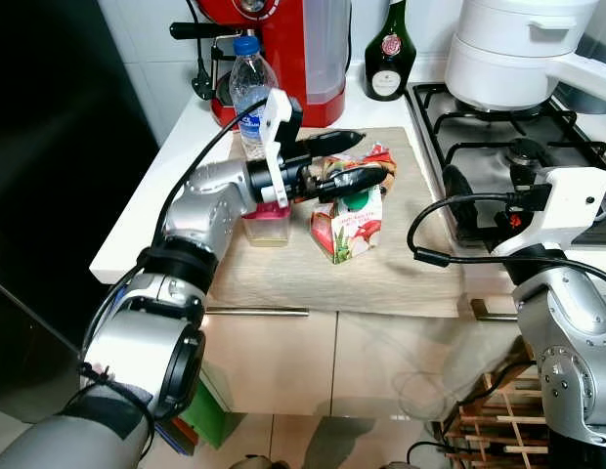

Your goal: Restocking fridge

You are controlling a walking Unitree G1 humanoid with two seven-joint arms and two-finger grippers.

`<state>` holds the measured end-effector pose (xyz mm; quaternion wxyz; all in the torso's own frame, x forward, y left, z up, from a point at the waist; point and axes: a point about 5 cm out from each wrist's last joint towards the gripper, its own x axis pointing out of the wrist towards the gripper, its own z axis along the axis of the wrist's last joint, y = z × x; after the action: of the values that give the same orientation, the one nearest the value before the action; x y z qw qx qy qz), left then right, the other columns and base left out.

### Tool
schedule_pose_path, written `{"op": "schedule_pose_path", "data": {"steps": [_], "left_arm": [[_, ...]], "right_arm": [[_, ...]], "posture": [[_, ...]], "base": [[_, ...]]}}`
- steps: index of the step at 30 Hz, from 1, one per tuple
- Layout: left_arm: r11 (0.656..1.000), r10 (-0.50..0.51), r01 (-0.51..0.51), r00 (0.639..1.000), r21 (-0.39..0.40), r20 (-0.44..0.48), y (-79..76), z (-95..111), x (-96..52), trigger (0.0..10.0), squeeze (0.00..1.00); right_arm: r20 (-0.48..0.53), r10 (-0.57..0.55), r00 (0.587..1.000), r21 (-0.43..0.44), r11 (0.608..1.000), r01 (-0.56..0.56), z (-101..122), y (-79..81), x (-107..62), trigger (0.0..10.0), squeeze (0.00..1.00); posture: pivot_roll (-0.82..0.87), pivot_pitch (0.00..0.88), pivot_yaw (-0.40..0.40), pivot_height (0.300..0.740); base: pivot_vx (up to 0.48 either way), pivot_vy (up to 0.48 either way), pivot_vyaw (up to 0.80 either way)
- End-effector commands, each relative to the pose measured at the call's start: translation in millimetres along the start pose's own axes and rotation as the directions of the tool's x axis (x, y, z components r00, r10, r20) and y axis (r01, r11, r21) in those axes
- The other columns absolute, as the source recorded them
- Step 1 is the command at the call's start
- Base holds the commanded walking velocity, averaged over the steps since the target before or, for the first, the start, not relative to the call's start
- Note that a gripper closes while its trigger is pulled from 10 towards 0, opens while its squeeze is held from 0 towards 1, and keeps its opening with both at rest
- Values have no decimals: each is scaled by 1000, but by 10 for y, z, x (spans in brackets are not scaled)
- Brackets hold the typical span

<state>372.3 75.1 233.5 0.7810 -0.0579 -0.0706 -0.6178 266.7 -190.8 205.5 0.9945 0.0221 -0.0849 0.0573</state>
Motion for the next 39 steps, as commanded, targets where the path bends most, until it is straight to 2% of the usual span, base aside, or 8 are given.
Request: {"op": "schedule_pose_path", "data": {"steps": [1,6,21,29,39], "left_arm": [[1000,-5,6,1000,-9,5,15,32,6,10000,0],[998,-6,6,1000,-56,-5,31,1,9,10000,0],[997,23,-31,993,-69,-116,47,-181,-8,10000,0],[996,47,-56,992,-76,-121,74,-187,-18,10000,0],[989,77,-95,986,-117,-147,86,-288,-54,10000,0]], "right_arm": [[15,18,1000,6,1000,-18,44,63,-3,10000,51],[11,13,1000,16,1000,-14,20,101,-22,10000,47],[4,5,1000,22,1000,-5,2,125,-35,10000,43],[5,8,1000,21,1000,-8,8,129,-40,10000,51],[6,11,1000,18,1000,-11,14,138,-31,10000,47]], "posture": [[-184,0,120,740],[-191,0,137,740],[-196,0,151,740],[-195,0,153,740],[-201,0,157,740]], "base": [[0,0,0],[0,0,0],[0,0,0],[0,0,0],[0,0,0]]}}
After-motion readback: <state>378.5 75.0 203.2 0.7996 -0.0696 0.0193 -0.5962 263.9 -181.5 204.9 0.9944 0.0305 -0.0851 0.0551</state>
